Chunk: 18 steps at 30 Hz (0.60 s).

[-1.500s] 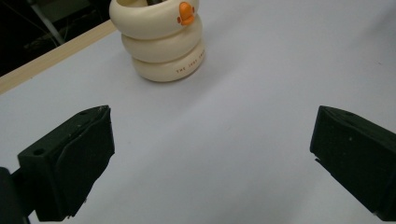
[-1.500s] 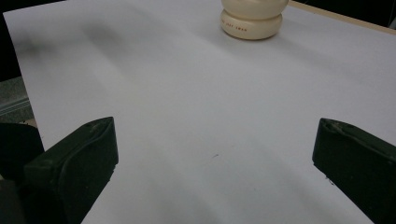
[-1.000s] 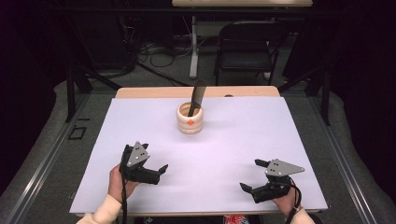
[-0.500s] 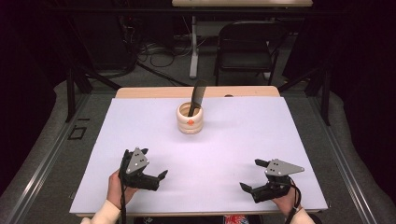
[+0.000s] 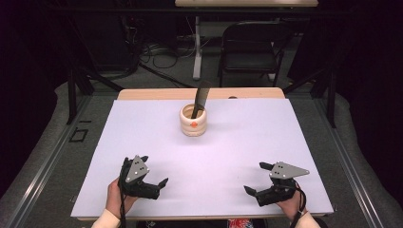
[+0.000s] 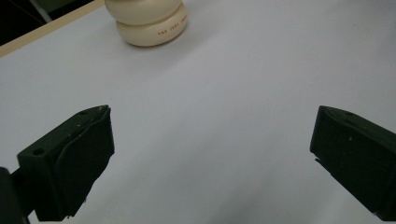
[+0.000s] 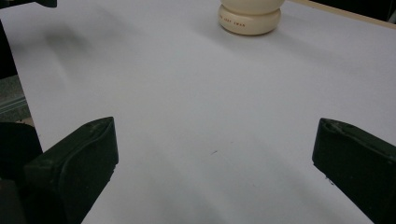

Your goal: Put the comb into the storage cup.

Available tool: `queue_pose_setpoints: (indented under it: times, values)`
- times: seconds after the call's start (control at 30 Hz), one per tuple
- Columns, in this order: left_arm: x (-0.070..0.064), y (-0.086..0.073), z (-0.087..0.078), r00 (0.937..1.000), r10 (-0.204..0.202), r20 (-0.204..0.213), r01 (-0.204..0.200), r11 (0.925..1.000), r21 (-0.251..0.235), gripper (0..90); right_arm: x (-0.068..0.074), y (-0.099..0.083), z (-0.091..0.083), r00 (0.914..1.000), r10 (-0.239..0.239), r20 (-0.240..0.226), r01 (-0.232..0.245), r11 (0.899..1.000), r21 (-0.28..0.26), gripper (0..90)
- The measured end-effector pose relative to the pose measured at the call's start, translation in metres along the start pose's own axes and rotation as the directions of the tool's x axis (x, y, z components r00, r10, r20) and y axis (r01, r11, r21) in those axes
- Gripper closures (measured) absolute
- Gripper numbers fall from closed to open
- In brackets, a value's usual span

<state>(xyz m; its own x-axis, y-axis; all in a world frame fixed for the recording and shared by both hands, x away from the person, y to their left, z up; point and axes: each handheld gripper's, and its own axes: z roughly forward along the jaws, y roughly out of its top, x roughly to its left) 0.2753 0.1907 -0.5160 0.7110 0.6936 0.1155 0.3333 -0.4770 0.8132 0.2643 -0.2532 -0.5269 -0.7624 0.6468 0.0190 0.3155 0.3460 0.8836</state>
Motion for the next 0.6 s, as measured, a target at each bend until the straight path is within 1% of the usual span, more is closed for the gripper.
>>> queue_pose_setpoints:
  times: [0.23, 0.33, 0.6]
  values:
    - [-0.001, -0.008, -0.003, 0.9997, -0.017, -0.014, 0.017, 0.9998, 0.0, 0.0, 0.0, 0.0, 0.0, 1.0, 0.001, 0.0, -0.001, 1.0, -0.002, 0.0]
    - [-0.001, -0.01, -0.005, 0.9997, -0.017, -0.018, 0.017, 0.9999, -0.002, 0.0, 0.0, 0.0, 0.0, 1.0, 0.001, 0.001, -0.001, 1.0, 0.002, 0.0]
    - [0.0, -0.018, -0.01, 0.9987, -0.041, -0.031, 0.041, 0.9991, -0.004, 0.0, 0.0, 0.0, 0.001, 1.0, 0.003, 0.002, -0.003, 1.0, 0.01, 0.0]
